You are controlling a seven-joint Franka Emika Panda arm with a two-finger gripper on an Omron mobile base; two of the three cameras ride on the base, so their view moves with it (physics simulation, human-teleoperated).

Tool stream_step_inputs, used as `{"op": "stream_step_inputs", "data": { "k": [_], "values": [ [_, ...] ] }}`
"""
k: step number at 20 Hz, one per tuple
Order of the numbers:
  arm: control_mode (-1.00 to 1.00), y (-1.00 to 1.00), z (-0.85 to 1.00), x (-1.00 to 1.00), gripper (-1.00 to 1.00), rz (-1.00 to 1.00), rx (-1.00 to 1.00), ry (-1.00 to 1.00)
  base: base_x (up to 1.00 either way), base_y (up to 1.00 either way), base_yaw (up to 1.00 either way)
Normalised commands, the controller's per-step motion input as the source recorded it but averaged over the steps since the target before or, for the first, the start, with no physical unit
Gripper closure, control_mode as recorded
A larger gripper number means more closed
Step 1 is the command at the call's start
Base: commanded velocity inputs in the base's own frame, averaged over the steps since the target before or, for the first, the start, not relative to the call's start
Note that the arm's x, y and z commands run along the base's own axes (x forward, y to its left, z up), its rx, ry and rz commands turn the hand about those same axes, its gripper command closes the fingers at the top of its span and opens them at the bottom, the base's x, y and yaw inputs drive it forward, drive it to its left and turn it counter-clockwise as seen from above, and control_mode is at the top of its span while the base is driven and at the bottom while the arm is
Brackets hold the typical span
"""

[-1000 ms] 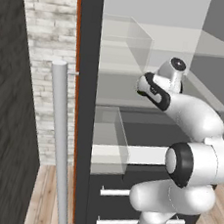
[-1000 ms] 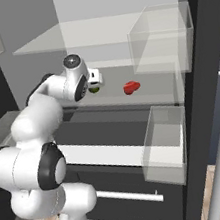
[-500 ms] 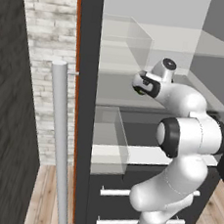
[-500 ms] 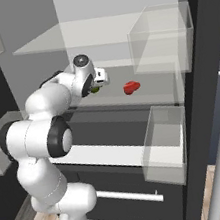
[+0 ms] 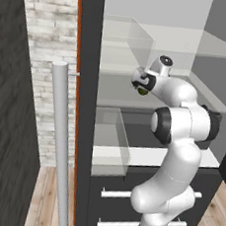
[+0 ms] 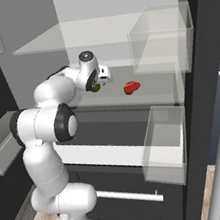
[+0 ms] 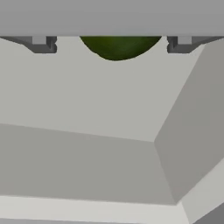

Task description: Take the cheese, steak, and lime from the fridge and place them on the plate on the dining counter to create an appetizer plate.

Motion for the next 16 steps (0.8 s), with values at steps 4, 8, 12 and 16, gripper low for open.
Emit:
{"op": "stream_step_inputs", "data": {
  "k": [4, 8, 12, 16],
  "values": [
    [-1.0, -0.01, -0.51, 0.0, -1.0, 0.0, 0.0, 0.06, 0.0, 0.0, 0.0],
    [-1.0, 0.0, -0.58, 0.0, -1.0, 0.0, 0.0, 0.06, 0.0, 0.0, 0.0],
    [-1.0, 0.0, -0.63, 0.0, 1.0, 0.0, 0.0, 0.07, 0.0, 0.0, 0.0],
    [-1.0, -0.01, -0.58, -0.11, 1.0, 0.0, 0.0, 0.02, 0.0, 0.0, 0.0]
  ]
}}
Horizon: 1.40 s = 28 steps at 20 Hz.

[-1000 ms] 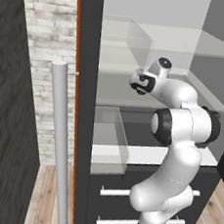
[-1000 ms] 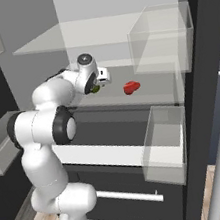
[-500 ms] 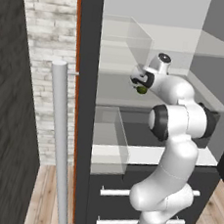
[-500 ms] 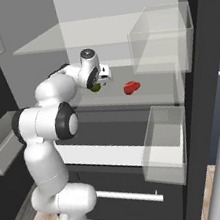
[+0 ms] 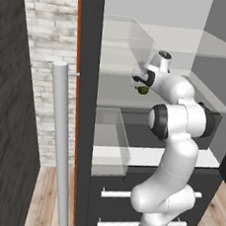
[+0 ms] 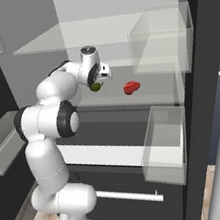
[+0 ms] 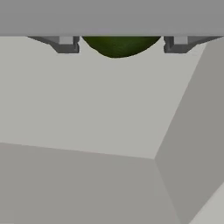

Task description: Take the cheese, steak, and lime from the fridge and place them on the plate on the dining counter to create an appetizer plate.

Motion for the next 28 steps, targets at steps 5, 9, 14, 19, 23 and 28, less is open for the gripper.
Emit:
{"op": "stream_step_inputs", "data": {
  "k": [5, 9, 14, 19, 23, 28],
  "values": [
    [-1.0, -0.09, -0.48, -0.8, 1.0, 0.0, 0.0, -0.03, 0.0, 0.0, 0.0],
    [-1.0, -0.09, -0.22, -1.0, 1.0, 0.0, 0.0, -0.18, 0.0, 0.0, 0.0],
    [-1.0, -0.11, 0.14, -1.0, 1.0, 0.0, 0.0, -0.24, 0.0, 0.0, 0.0],
    [-1.0, -0.06, 0.98, -1.0, 1.0, -0.04, 0.02, -0.07, 0.0, 0.0, 0.0],
    [-1.0, -0.03, 0.83, -1.0, 1.0, -0.03, 0.0, 0.0, 0.0, 0.0, 0.0],
    [-1.0, 0.0, 0.17, -0.96, 1.0, -0.01, 0.0, 0.12, 0.0, 0.0, 0.0]
  ]
}}
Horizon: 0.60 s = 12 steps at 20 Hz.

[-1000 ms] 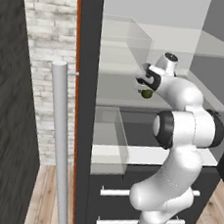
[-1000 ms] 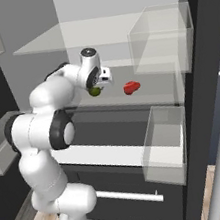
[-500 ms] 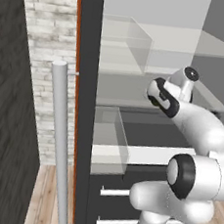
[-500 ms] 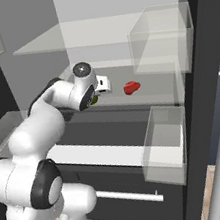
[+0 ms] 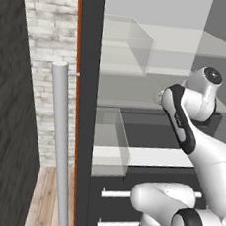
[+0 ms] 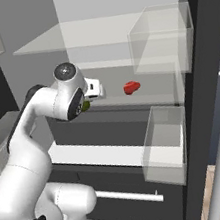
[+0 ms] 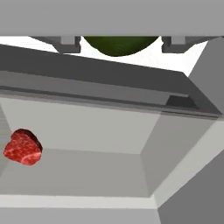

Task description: Take the cheese, steak, and lime from the fridge and place them on the plate on the dining counter to create an appetizer plate.

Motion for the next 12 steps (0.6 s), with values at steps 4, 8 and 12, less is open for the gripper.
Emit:
{"op": "stream_step_inputs", "data": {
  "k": [4, 8, 12],
  "values": [
    [-1.0, 0.0, 0.0, -0.52, 1.0, 0.0, 0.0, 0.21, 0.0, 0.0, 0.0],
    [1.0, 0.0, -0.02, -0.47, 1.0, 0.0, 0.0, 0.06, -0.24, 0.0, 0.0],
    [1.0, 0.0, 0.0, 0.0, 1.0, 0.0, 0.0, 0.0, -1.0, 0.0, -0.06]
  ]
}}
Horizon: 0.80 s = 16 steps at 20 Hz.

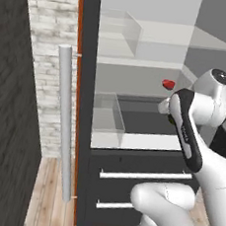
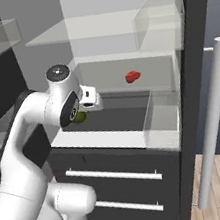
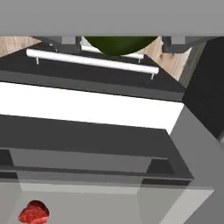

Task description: Take the cheese, steak, and lime from the fridge and place them on the plate on the dining counter to create an appetizer plate.

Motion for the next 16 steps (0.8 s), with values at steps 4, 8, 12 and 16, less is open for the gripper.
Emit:
{"op": "stream_step_inputs", "data": {
  "k": [4, 8, 12, 16],
  "values": [
    [1.0, 0.0, 0.0, 0.0, 1.0, 0.0, 0.0, 0.0, -1.0, 0.0, -0.26],
    [1.0, 0.0, 0.0, 0.0, 1.0, 0.0, 0.0, 0.0, -1.0, 0.14, -0.54],
    [1.0, 0.0, 0.0, 0.0, 1.0, 0.0, 0.0, 0.0, -1.0, 0.3, -0.75],
    [1.0, 0.0, 0.0, 0.0, 1.0, 0.0, 0.0, 0.0, -1.0, 0.28, -0.76]
  ]
}}
